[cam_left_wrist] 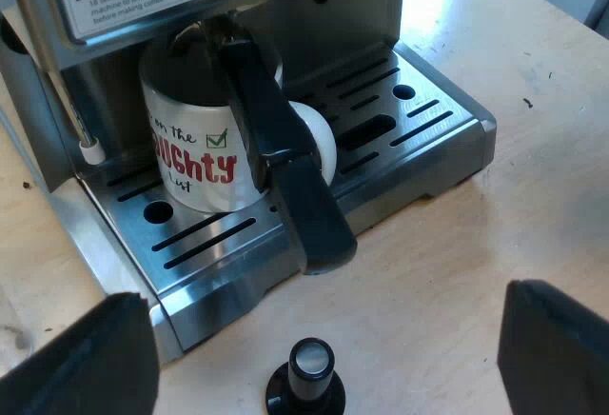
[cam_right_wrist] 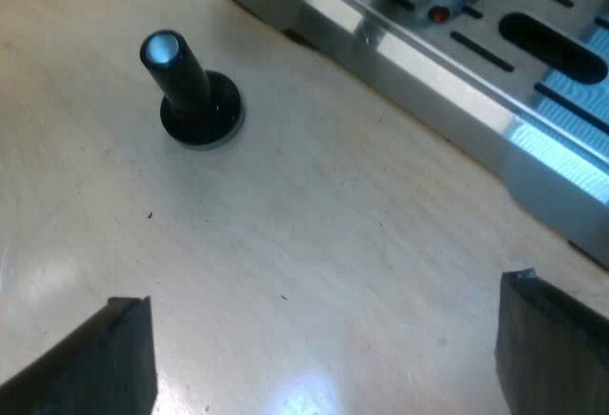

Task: Remove mug from coffee machine

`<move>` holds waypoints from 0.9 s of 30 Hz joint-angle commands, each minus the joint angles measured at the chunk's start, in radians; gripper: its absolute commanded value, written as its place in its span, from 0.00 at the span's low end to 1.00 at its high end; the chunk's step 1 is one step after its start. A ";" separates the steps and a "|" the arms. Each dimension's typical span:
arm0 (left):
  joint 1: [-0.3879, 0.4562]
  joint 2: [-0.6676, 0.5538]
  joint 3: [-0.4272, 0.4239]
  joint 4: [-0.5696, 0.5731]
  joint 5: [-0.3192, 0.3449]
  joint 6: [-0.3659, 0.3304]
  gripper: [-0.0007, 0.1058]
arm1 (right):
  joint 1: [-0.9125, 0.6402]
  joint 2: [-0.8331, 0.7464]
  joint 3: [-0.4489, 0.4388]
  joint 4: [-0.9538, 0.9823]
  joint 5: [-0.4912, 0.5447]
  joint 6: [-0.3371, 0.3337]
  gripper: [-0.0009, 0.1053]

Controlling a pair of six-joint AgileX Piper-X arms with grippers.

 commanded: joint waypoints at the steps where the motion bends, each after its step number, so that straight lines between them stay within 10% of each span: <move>1: -0.007 -0.003 -0.007 -0.009 0.002 0.005 0.79 | 0.001 0.014 -0.008 -0.012 -0.012 0.000 0.71; 27: -0.007 -0.003 -0.007 -0.009 0.002 0.005 0.79 | 0.001 0.209 0.016 -0.324 -0.010 0.091 0.71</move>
